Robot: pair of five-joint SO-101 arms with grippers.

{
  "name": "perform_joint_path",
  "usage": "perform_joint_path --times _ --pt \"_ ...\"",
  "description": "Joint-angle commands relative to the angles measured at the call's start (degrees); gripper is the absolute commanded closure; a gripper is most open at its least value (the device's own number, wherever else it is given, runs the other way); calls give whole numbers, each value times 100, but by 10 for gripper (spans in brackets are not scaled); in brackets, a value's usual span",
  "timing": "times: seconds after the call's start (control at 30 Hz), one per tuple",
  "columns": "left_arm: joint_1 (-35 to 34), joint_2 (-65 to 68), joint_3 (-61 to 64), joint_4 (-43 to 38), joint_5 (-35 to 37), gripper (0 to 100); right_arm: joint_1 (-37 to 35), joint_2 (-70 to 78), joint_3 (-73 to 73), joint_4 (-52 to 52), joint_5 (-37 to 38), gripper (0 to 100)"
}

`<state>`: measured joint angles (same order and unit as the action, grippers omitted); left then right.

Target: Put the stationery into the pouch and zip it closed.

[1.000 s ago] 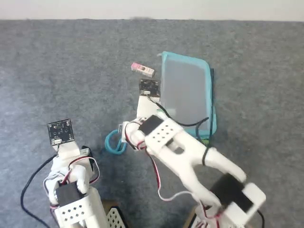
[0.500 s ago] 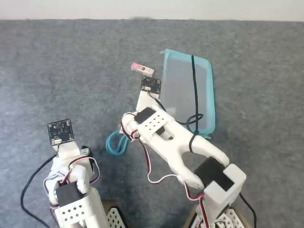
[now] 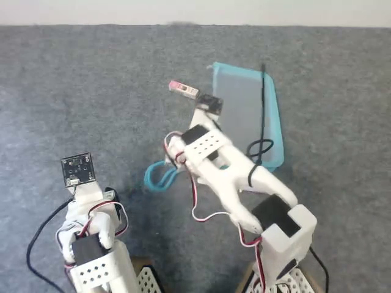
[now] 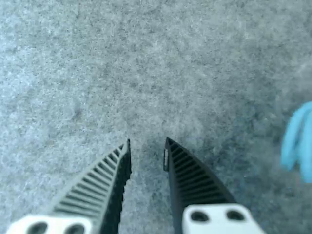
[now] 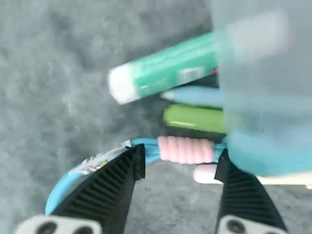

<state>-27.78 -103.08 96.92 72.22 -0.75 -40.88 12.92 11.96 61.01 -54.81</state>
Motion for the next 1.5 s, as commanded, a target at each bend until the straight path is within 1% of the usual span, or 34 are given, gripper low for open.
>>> perform_joint_path --times 0.0,0.07,0.2,0.47,0.7,0.83,1.03,1.37,1.4,1.47 --pt "35 -141 -57 26 88 895 189 -646 -440 382 -378 757" --pt "35 -141 -57 26 88 895 171 -787 -440 453 -580 757" --pt "35 -141 -57 26 88 895 110 -857 -413 444 -598 757" --pt "35 -141 -57 26 88 895 -391 -84 -334 -207 -651 757" --pt "35 -141 -57 26 88 895 -418 171 -343 -251 -651 757" --pt "35 -141 -57 26 88 895 -277 207 -299 -198 -651 757" --pt "35 -141 -57 26 88 895 338 198 -299 -110 -633 757" --pt "35 -141 -57 26 88 895 470 163 -246 -66 -589 757" --pt "35 -141 -57 26 88 895 470 145 -237 -13 -527 757" --pt "35 -141 -57 26 88 895 400 136 -316 84 -44 757"
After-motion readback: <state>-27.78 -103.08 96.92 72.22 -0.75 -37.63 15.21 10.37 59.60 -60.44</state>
